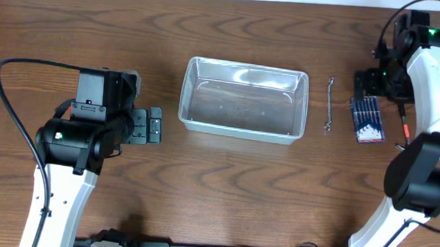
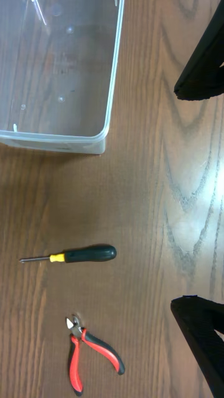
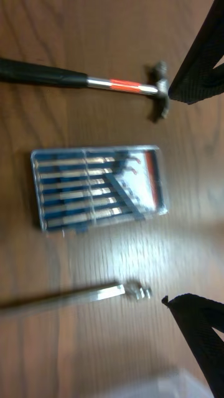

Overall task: Pack container
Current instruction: 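Lower the right gripper and grasp the blue screwdriver set case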

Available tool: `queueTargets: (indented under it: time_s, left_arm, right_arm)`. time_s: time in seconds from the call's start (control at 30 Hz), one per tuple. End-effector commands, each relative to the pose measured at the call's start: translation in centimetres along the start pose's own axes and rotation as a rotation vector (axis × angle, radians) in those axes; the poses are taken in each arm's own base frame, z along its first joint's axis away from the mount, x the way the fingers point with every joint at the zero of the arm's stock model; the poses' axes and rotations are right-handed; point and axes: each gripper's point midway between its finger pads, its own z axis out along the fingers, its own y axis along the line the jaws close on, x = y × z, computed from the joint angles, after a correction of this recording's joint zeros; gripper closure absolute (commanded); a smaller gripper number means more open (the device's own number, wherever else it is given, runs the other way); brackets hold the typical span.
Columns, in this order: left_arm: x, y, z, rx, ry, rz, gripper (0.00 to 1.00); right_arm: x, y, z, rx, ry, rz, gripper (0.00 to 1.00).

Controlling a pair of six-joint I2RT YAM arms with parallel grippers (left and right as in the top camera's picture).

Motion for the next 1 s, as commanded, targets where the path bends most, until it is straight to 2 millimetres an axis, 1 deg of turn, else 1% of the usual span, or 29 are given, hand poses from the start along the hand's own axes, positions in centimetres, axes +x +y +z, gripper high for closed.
queueTargets:
  time_s: [0.0,0.13,0.37,0.57,0.77,0.8,0.9,0.97]
  left_arm:
    - [-0.6,-0.2,-0.6,0.009,-0.02,0.006,0.01]
    - [-0.6,-0.2,-0.6,0.009,-0.02,0.006,0.02]
    - [-0.6,-0.2,-0.6,0.009,-0.02,0.006,0.02]
    - [-0.6,-0.2,-0.6,0.009,-0.02,0.006,0.02]
    - [-0.6,-0.2,-0.6,0.009,-0.02,0.006,0.02]
    - [-0.6,-0.2,-0.6,0.009,-0.02,0.006,0.02]
    - [-0.6,-0.2,-0.6,0.009,-0.02,0.006,0.02]
    - [-0.6,-0.2,-0.6,0.009,-0.019,0.006,0.02]
  right_arm:
    - [-0.2,-0.9,2.1,-0.011,0.04,-0.125,0.01]
    - [-0.3,-1.0,4.7,-0.024,0.08,-0.175,0.01]
    - [-0.3,-0.7,8.6,-0.036,0.122,-0.185,0.01]
    - [0.9,-0.2,11.4,-0.045,0.153,-0.187,0.01]
    - [2.9,0.3,13.9,-0.053,0.186,-0.189,0.01]
    - [3.1,0.4,14.2,-0.053,0.188,-0.19,0.02]
    - [3.9,0.6,15.3,-0.055,0.196,-0.189,0.12]
    - [4.4,0.7,15.9,-0.055,0.201,-0.177,0.17]
